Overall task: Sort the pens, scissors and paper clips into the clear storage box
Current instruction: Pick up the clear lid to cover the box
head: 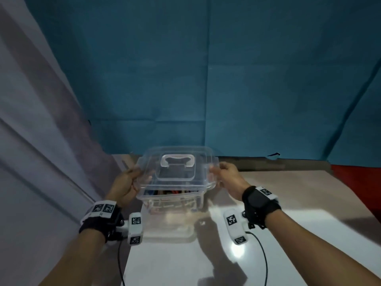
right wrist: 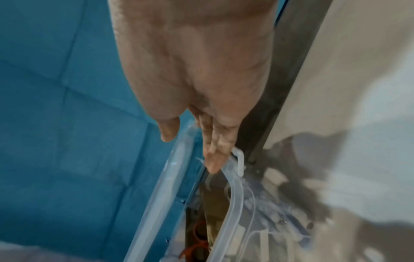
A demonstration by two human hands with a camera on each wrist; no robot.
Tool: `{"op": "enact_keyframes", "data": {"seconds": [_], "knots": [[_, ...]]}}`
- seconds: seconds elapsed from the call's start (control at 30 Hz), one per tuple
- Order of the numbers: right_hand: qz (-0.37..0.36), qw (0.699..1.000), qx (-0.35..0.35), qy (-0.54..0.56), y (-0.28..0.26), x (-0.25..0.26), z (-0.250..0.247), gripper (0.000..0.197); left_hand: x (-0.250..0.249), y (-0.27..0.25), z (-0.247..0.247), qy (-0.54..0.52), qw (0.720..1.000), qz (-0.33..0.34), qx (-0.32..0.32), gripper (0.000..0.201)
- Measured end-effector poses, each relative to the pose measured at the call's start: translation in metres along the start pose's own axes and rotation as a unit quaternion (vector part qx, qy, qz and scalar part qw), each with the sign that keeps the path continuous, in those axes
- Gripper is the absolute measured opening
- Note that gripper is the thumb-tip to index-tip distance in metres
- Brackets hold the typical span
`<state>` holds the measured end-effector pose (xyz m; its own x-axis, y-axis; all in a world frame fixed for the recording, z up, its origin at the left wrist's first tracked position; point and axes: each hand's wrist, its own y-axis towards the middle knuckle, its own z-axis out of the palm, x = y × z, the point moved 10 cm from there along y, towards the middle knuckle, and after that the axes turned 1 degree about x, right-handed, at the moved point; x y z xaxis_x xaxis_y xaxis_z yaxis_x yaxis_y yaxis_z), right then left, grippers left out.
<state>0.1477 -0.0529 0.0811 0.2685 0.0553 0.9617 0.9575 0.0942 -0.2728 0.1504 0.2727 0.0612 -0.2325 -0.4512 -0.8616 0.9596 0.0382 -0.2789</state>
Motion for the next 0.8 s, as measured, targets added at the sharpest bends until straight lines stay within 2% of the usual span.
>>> {"op": "enact_keyframes", "data": {"seconds": [0.1,0.17,0.23,0.37,0.5,0.57,0.6,0.73,0.8], "knots": [[0.016,0.997,-0.015,-0.068,0.023,-0.010,0.017,0.027,0.005,0.004,-0.037,0.139,0.983,0.019,-0.117,0.026],[0.017,0.991,-0.024,-0.128,0.035,-0.015,0.023,0.031,-0.004,0.002,-0.047,0.211,0.963,0.046,-0.159,0.023],[0.008,0.985,-0.051,-0.166,0.042,-0.016,0.022,0.024,-0.015,0.000,-0.043,0.274,0.944,0.072,-0.169,0.020],[-0.009,0.960,-0.105,-0.259,0.052,-0.013,0.017,0.028,-0.025,0.007,-0.047,0.422,0.883,0.089,-0.185,0.017],[-0.016,0.904,-0.122,-0.409,0.058,-0.017,0.019,0.029,-0.009,0.009,-0.058,0.493,0.848,0.058,-0.189,0.017],[-0.010,0.884,-0.128,-0.449,0.059,-0.023,0.017,0.035,-0.006,0.007,-0.061,0.478,0.852,0.057,-0.205,0.017],[0.003,0.887,-0.128,-0.443,0.057,-0.025,0.016,0.037,-0.004,0.004,-0.062,0.456,0.862,0.056,-0.212,0.017],[0.097,0.951,-0.129,-0.265,0.057,-0.053,0.004,0.053,0.019,-0.016,-0.060,0.283,0.933,0.013,-0.220,0.033],[0.116,0.973,-0.112,-0.168,0.053,-0.058,0.006,0.040,0.032,-0.018,-0.062,0.240,0.944,-0.044,-0.222,0.032]]}}
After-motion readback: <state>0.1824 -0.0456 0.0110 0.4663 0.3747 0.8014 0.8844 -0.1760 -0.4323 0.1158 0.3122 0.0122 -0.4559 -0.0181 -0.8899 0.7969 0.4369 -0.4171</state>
